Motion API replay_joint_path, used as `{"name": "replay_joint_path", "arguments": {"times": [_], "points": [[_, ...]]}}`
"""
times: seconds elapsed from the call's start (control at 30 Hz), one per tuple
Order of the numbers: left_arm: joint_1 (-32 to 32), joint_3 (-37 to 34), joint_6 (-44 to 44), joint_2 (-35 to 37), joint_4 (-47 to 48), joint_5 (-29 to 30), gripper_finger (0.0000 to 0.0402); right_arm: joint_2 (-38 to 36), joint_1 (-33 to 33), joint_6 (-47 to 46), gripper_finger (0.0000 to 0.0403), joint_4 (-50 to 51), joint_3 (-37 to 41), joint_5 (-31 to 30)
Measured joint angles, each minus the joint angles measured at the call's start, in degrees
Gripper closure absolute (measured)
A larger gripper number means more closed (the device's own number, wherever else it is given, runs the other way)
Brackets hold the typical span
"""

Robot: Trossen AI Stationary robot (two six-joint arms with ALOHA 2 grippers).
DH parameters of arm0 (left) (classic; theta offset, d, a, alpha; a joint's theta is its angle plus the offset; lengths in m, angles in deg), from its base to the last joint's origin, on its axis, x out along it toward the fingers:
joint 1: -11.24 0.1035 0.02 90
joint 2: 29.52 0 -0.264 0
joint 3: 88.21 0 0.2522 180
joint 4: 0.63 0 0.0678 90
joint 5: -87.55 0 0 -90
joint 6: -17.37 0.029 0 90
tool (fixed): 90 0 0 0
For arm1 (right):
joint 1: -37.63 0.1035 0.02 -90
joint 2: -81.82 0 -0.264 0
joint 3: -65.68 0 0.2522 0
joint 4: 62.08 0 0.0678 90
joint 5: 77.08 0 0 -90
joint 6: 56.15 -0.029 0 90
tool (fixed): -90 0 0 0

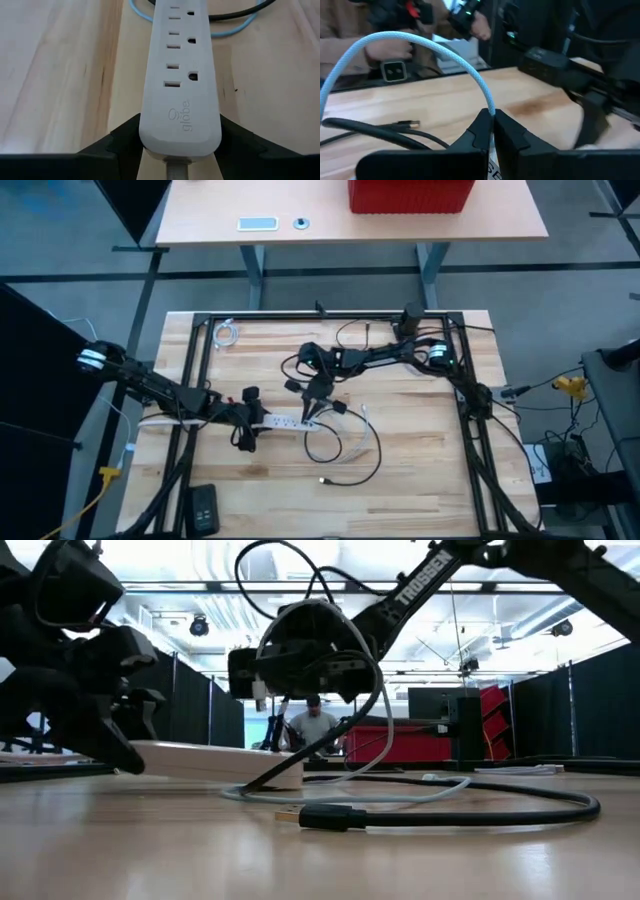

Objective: Insert USB
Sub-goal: Insert the blue charger cable into the white outlet extension

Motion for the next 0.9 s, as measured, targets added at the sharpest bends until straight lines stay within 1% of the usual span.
{"name": "replay_joint_path", "arguments": {"times": [0.13, 0.3, 0.47, 0.63, 0.7, 0.77, 0.9], "points": [[0.0, -0.1, 0.1, 0.0, -0.3, -1.4, 0.0208, 1.1, -0.6, 2.5, 0.0403, -0.1, -0.9, 4.9], [0.0, -0.3, 2.6, -0.8, -0.7, -1.4, 0.0208, 1.6, -1.1, 7.0, 0.0403, 0.0, -0.9, 4.8], [0.0, -0.4, 4.4, -2.1, -3.5, -1.5, 0.0208, 1.6, -0.7, 9.3, 0.0403, -0.2, -0.9, 4.9], [0.0, -0.4, 4.8, -3.5, -5.8, -1.5, 0.0208, 1.6, -0.6, 8.2, 0.0403, -0.9, -0.9, 6.6], [0.0, -0.4, 5.6, -4.2, -7.5, -1.5, 0.0208, 2.2, -0.6, 6.8, 0.0403, -1.0, -0.9, 8.7], [0.0, -0.4, 7.0, -5.4, -10.3, -1.5, 0.0208, 2.9, -0.4, 5.4, 0.0403, -0.9, -0.9, 10.4], [0.0, -0.4, 9.0, -8.8, -15.7, -1.6, 0.0208, 3.2, -0.4, 2.8, 0.0403, -0.1, -0.9, 10.5]]}}
